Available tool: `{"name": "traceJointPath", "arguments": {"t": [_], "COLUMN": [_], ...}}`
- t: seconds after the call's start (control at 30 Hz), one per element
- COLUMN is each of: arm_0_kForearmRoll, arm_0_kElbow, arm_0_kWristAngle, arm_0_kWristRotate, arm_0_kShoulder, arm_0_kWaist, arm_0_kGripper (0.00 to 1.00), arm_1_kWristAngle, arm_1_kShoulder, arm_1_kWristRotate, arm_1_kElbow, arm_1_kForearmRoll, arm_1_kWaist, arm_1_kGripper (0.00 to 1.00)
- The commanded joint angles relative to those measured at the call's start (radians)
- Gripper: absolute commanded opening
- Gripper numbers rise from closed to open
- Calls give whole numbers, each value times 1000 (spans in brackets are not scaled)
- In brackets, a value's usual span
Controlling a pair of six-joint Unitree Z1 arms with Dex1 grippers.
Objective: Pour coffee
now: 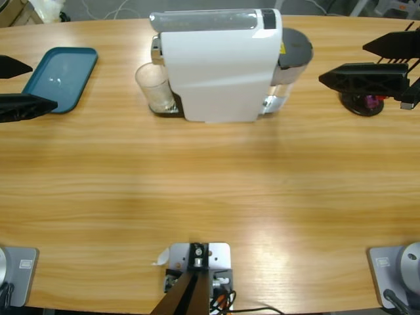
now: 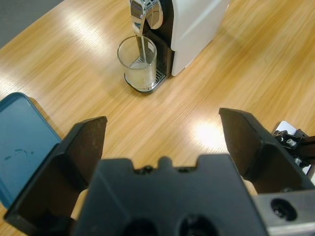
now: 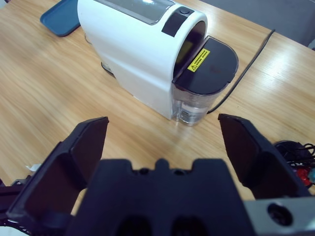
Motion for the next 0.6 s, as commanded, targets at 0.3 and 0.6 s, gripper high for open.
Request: {"name": "traceJointPath", "arguments": {"t": [0.3,0.6], "arm_0_kForearmRoll": [-16,-77], "arm_0_kElbow": [48,63], "arm_0_kWristAngle": [-7,-12], "arm_0_kWristRotate": [34,47], "arm_0_kShoulder": [-12,35], "arm_0_kWaist": [36,51], "arm_0_kGripper": [1000,1000], "arm_1_kWristAngle": [-3,0], "arm_1_kShoulder": [-4,5], "arm_1_kWristRotate": [3,3], "arm_1_kElbow": [22,22], "arm_1_kForearmRoll": [5,5], "arm_1_kWaist": [15,15], "arm_1_kGripper": [1000,1000]}}
